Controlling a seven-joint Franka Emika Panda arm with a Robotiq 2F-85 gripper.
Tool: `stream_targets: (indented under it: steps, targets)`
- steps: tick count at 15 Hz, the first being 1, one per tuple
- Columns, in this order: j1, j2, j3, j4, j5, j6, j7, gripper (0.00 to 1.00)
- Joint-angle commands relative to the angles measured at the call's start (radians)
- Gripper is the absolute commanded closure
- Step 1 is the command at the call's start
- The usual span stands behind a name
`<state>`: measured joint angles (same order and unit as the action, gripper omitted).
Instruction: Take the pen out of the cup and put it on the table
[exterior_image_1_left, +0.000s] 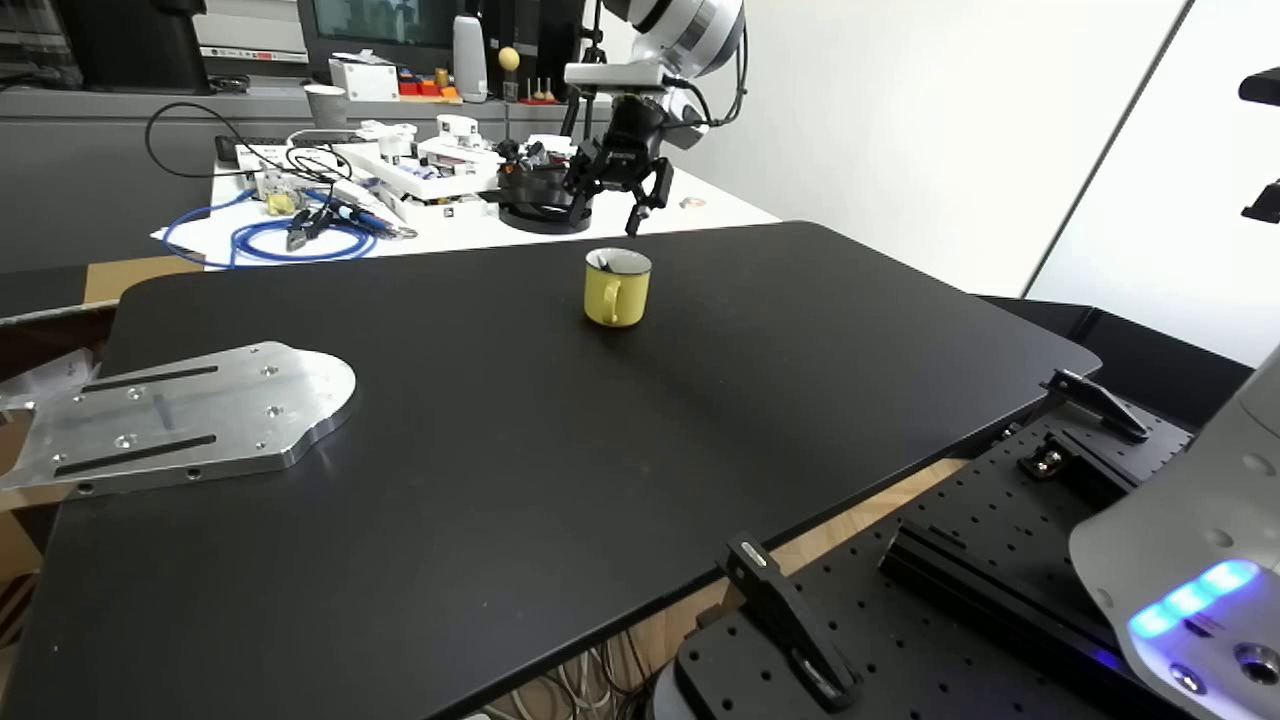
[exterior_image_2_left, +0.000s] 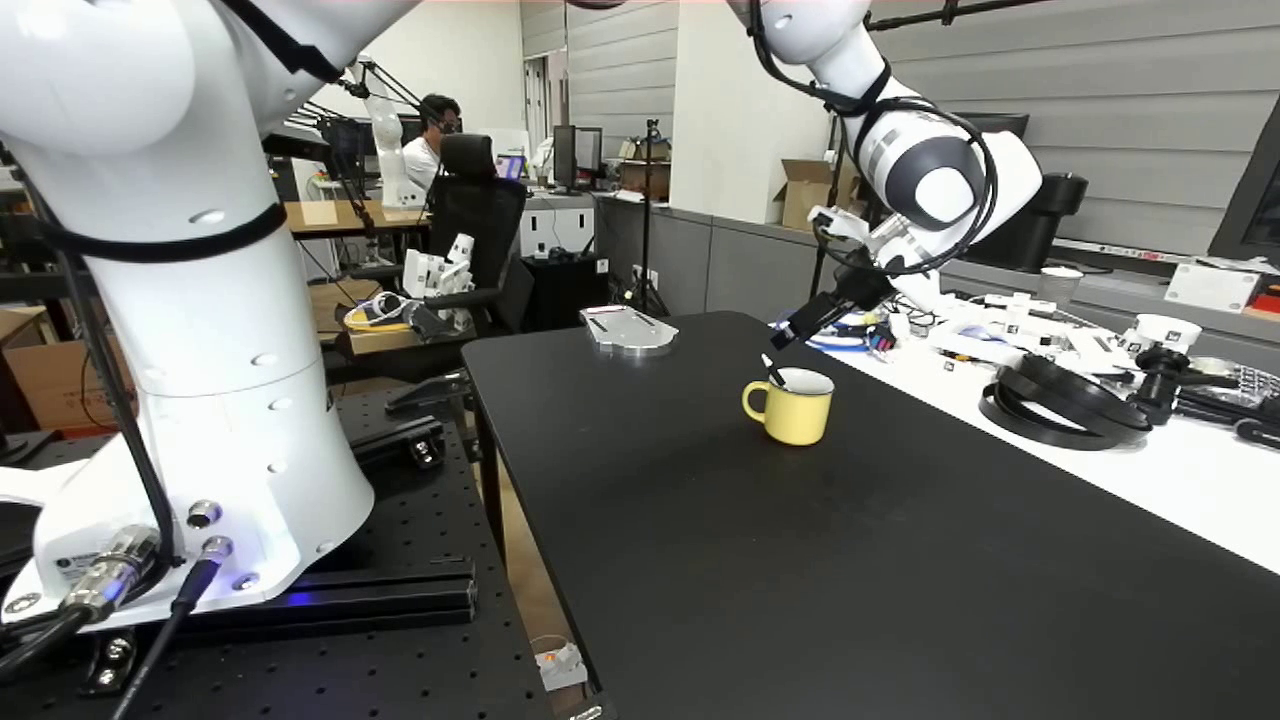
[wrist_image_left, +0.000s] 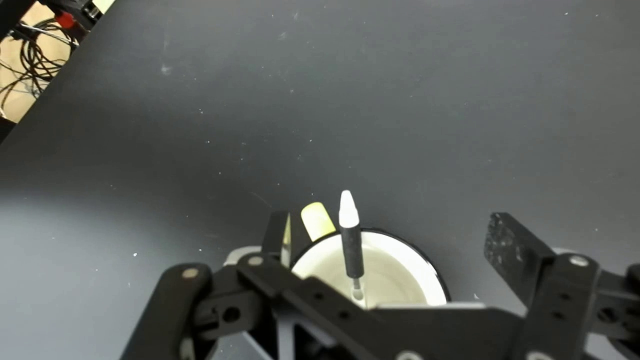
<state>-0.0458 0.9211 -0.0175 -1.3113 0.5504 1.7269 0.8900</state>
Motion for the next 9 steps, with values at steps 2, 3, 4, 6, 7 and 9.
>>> stream_targets:
  steps: [2,3,4,6,7,9]
  targets:
    - [0.005,-0.005,0.001,-0.008,-0.014,-0.012,0.03,0.0]
    - [0.005,-0.006,0.0,-0.012,-0.015,-0.01,0.028,0.0]
    - [0.006,-0.007,-0.001,-0.015,-0.016,-0.007,0.027,0.0]
    - [0.006,-0.005,-0.001,-0.019,-0.017,-0.006,0.026,0.0]
    - [0.005,-0.003,-0.002,-0.02,-0.017,-0.01,0.028,0.0]
    - [0.007,0.0,-0.003,-0.026,-0.02,-0.018,0.031,0.0]
